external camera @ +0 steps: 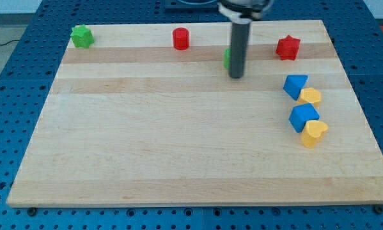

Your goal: Separate the yellow hexagon from the blue blocks

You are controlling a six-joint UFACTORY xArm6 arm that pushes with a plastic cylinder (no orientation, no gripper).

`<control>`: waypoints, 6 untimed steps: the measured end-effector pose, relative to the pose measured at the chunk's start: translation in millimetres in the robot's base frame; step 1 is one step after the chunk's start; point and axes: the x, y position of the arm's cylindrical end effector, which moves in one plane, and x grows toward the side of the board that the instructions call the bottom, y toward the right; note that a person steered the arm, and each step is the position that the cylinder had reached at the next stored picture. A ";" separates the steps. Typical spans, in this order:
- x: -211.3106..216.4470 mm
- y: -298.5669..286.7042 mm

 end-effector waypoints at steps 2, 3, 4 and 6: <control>11.5 145.6; 63.6 155.4; 97.5 134.1; 72.2 4.5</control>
